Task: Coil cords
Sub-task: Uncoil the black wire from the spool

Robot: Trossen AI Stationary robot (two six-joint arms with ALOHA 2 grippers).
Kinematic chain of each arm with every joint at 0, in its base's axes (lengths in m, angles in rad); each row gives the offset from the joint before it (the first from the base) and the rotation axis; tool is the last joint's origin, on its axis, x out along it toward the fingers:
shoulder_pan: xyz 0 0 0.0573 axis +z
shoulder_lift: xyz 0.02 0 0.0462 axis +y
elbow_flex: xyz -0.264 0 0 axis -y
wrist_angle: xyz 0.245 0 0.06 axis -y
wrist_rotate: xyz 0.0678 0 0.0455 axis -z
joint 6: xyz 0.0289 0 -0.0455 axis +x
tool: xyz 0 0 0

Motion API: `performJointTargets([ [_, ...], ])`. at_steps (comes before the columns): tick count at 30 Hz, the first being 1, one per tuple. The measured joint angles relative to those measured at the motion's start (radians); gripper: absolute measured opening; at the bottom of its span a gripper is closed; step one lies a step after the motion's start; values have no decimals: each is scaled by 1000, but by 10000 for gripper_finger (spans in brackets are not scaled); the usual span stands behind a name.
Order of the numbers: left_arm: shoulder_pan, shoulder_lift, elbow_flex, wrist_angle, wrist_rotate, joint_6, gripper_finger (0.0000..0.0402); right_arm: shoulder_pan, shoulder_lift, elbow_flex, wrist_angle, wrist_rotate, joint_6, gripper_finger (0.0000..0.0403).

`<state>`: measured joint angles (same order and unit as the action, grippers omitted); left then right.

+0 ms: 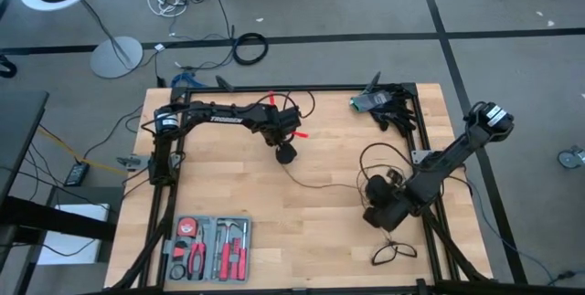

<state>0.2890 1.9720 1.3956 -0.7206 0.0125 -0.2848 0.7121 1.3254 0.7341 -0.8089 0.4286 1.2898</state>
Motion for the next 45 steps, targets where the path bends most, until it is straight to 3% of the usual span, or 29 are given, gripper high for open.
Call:
performJointTargets([
  [6, -2, 0, 0, 6, 8, -5, 309, -121, 28, 0, 229, 227, -268, 106],
  [13, -2, 0, 2, 19, 13, -7, 309, -352, 213, 2, 820, 251, -792, 158],
  [18, -7, -1, 2, 17, 17, -8, 309, -477, 396, 2, 1195, 115, -1077, 174],
  [24, -8, -2, 3, 13, 19, -8, 309, -569, 606, 9, 1458, -115, -1118, 174],
  [30, -8, -2, 3, 19, 19, -6, 310, -580, 720, 83, 1477, -133, -1123, 155],
  [32, -8, -2, 3, 18, 19, -6, 310, -576, 722, 101, 1436, -137, -1120, 128],
  [34, -8, -2, 3, 13, 19, -6, 310, -574, 700, 103, 1370, -159, -1105, 76],
  [37, -8, -2, 3, 4, 19, -7, 310, -561, 635, 102, 1213, -179, -1079, 14],
  [45, 3, -4, 4, -38, -5, -11, 310, -456, 379, 91, 642, -248, -939, 3],
])
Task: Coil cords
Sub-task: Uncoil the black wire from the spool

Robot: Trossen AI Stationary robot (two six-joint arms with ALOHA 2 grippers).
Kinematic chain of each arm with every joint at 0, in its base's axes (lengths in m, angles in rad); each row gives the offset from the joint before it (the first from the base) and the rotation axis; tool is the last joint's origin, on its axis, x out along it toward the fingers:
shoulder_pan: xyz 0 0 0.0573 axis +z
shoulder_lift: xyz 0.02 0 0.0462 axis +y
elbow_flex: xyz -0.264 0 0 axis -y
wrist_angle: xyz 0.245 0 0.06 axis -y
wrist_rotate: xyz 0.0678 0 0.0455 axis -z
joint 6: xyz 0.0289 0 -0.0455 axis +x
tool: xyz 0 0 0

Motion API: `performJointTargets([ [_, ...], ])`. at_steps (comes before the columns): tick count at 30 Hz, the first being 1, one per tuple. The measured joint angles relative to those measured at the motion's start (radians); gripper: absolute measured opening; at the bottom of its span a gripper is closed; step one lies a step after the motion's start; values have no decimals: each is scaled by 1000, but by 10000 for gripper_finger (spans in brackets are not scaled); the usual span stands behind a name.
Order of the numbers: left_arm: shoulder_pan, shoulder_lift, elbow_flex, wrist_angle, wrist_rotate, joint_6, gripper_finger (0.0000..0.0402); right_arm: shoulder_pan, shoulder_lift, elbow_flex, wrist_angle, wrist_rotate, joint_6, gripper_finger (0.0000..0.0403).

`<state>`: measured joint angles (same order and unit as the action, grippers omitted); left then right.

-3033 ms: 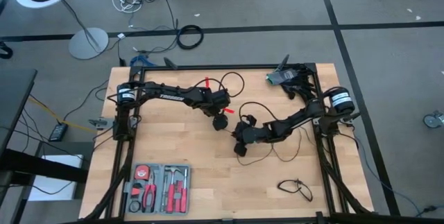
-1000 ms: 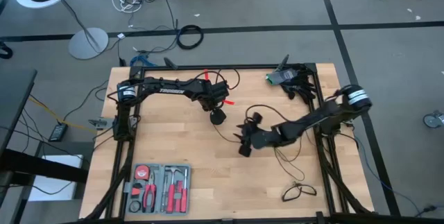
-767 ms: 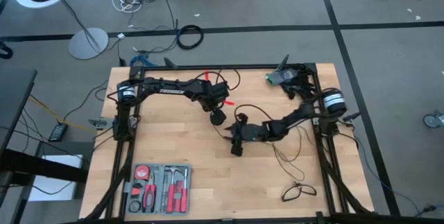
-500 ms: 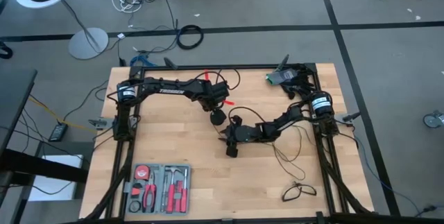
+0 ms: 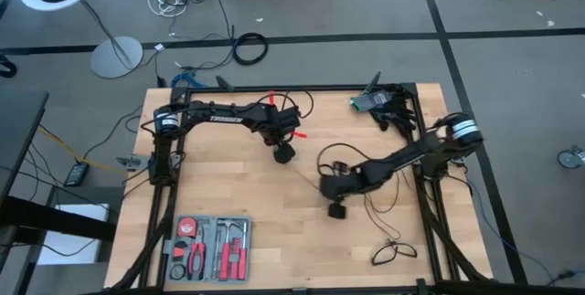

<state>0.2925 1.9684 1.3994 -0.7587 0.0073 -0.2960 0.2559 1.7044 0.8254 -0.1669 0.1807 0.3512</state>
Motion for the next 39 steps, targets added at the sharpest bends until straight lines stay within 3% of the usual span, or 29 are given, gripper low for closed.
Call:
performJointTargets([
  [5, 13, 0, 0, -42, -32, -1, 310, 112, -147, -1, -406, -87, 220, 1],
  [10, 19, 0, 0, -58, -36, -1, 310, 267, -252, 0, -796, -247, 517, 1],
  [12, 20, 0, 0, -59, -36, -1, 310, 317, -276, 0, -911, -238, 681, 2],
  [14, 20, 0, 0, -56, -36, -1, 310, 356, -297, 0, -946, -163, 808, 5],
  [17, 20, 0, 0, -56, -35, -1, 310, 398, -312, 0, -881, 44, 846, 14],
  [21, 20, 0, 0, -56, -35, -1, 310, 394, -301, 1, -714, 331, 715, 24],
  [26, 20, 0, 0, -53, -35, -6, 310, 302, -258, 1, -491, 496, 480, 35],
  [30, 19, 0, 0, -46, -32, -9, 310, 175, -185, 1, -207, 513, 175, 48],
  [34, 19, 0, 0, -46, -32, -10, 310, 42, -79, 3, 114, 428, -107, 66],
  [39, 13, 0, 0, -49, -28, -10, 310, -114, 76, 3, 390, 305, -282, 97],
])
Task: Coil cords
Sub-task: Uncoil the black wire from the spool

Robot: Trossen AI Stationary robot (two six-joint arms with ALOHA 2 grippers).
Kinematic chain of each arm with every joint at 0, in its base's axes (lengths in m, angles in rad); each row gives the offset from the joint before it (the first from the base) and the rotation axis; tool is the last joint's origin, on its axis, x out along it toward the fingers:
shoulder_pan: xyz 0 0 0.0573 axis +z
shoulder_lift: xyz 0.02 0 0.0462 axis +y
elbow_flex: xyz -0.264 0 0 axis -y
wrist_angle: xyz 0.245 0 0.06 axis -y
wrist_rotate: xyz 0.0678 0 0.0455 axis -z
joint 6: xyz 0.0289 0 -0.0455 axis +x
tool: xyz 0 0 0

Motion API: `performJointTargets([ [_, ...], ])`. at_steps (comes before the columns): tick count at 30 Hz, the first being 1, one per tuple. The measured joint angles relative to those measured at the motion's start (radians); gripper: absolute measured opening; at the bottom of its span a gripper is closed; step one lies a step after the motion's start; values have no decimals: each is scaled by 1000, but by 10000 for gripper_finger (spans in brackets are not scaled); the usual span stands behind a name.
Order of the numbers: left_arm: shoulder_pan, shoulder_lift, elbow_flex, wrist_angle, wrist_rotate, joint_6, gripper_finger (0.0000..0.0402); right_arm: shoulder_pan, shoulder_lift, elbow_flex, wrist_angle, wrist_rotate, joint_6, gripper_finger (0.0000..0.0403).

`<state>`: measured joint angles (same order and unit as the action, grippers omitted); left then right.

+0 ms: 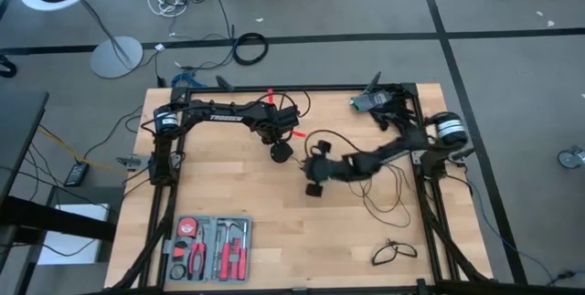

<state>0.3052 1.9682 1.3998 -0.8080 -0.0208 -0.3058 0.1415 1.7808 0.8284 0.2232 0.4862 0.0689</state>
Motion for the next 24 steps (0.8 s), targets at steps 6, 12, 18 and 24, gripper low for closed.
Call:
performJointTargets([
  [6, -9, 0, 0, 1, 0, 8, 310, -133, 151, -1, 270, -177, -19, 145],
  [12, -9, 0, 0, 2, 0, 9, 309, -178, 213, 4, 338, -200, -4, 168],
  [18, -9, 0, 0, 3, -5, 11, 309, -149, 183, 9, 209, -273, 89, 20],
  [24, -8, 0, 0, -6, -15, 24, 309, -5, 16, 8, -201, -305, 207, 4],
])
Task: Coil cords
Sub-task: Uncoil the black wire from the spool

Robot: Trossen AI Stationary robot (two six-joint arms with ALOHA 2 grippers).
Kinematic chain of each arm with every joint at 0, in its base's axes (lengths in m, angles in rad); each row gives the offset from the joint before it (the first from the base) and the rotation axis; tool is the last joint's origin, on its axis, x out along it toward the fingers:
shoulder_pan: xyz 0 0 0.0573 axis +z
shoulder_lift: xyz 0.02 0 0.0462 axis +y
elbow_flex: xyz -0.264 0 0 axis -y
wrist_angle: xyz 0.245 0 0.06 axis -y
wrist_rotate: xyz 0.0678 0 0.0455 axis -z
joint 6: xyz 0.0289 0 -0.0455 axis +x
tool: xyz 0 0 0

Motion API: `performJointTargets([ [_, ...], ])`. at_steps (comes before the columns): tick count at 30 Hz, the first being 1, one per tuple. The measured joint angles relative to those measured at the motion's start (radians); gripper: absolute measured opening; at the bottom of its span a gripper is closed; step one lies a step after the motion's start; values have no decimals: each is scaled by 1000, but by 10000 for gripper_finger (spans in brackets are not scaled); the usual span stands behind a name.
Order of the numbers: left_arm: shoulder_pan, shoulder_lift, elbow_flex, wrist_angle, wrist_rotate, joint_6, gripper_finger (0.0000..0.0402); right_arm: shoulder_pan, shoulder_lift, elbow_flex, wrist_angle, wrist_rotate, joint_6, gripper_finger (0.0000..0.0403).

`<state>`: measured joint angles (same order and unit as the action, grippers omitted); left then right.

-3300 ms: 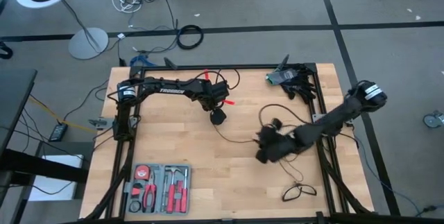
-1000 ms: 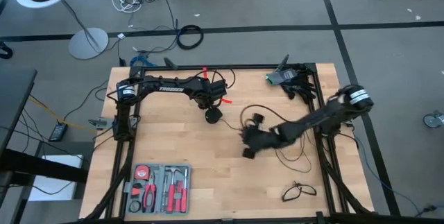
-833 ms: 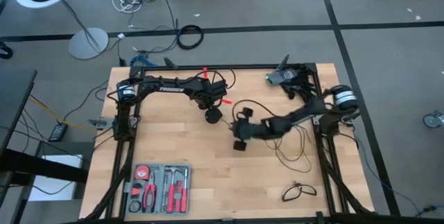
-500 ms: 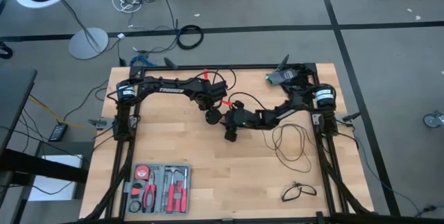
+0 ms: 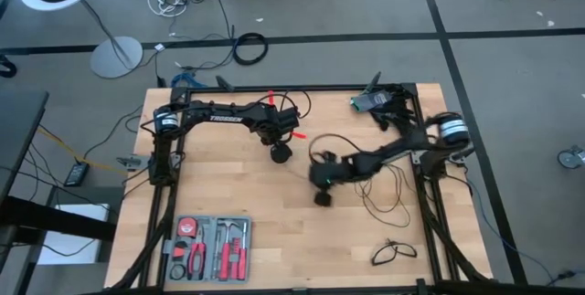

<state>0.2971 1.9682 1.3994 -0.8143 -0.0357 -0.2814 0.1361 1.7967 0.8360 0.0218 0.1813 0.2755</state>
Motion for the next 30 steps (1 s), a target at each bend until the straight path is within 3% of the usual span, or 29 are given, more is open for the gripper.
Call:
performJointTargets([
  [4, 3, 0, 0, -2, 0, 8, 310, 126, -150, -6, -393, -79, 140, 3],
  [12, 4, 0, 0, -1, 0, 7, 310, 408, -399, -6, -1109, -294, 640, 2],
  [14, 4, 0, 0, 0, -1, 4, 310, 464, -434, -6, -1205, -268, 772, 5],
  [17, 4, 0, 0, 0, -2, -1, 310, 520, -472, -6, -1176, -108, 842, 23],
  [21, 4, 0, 0, 1, -2, -8, 310, 532, -493, -6, -999, 177, 798, 62],
  [26, 4, 0, 0, 2, -2, -11, 310, 451, -477, -13, -715, 447, 557, 122],
  [30, 4, 0, -1, 6, -2, -11, 310, 311, -413, -45, -421, 498, 292, 166],
])
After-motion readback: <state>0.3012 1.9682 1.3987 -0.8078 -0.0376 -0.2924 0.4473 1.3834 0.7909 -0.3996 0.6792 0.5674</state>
